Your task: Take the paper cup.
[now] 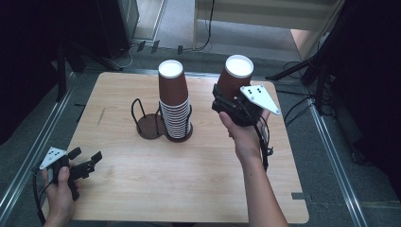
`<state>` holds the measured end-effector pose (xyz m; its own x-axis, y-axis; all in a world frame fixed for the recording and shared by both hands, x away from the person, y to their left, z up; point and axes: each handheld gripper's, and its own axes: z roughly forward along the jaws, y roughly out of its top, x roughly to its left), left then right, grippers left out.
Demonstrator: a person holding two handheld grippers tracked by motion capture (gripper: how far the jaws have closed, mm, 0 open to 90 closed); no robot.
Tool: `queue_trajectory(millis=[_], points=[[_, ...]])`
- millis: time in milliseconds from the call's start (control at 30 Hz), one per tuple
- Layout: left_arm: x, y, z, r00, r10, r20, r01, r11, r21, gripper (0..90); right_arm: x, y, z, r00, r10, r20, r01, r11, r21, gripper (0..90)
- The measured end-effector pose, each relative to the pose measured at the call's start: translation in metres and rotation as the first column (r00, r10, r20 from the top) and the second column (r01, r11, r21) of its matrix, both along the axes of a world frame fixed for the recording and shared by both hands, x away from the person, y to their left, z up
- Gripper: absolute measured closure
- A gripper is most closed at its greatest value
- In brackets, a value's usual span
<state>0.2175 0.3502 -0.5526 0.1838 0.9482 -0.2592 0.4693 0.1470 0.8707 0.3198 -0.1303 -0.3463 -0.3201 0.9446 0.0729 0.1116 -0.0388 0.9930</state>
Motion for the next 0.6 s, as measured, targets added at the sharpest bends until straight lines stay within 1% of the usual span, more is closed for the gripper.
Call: queue_trajectory(millis=[133,200,433,600], points=[[0.000,0.000,0.000,1.0000,0.004,-0.002,-0.004,1.0000,-0.002,9.1,-0.005,-0.009,-0.010,0.9999,-0.013,-0.008,0.013,1.000,-0.001,11.5],[0.000,0.000,0.000,1.0000,0.006,-0.004,-0.006,1.0000,-0.003,9.0,-0.008,-0.015,-0.014,0.9998,-0.016,-0.012,0.016,1.000,0.008,11.5],[0.000,0.000,0.000,1.0000,0.009,0.001,-0.009,1.0000,-0.004,9.0,-0.017,-0.031,-0.028,0.9990,-0.039,-0.021,0.039,0.999,0.011,11.4],[-0.001,0.001,0.000,1.0000,0.009,0.003,-0.009,0.9998,-0.015,9.1,-0.022,-0.038,-0.038,0.9993,-0.034,-0.015,0.034,0.999,0.000,11.3]])
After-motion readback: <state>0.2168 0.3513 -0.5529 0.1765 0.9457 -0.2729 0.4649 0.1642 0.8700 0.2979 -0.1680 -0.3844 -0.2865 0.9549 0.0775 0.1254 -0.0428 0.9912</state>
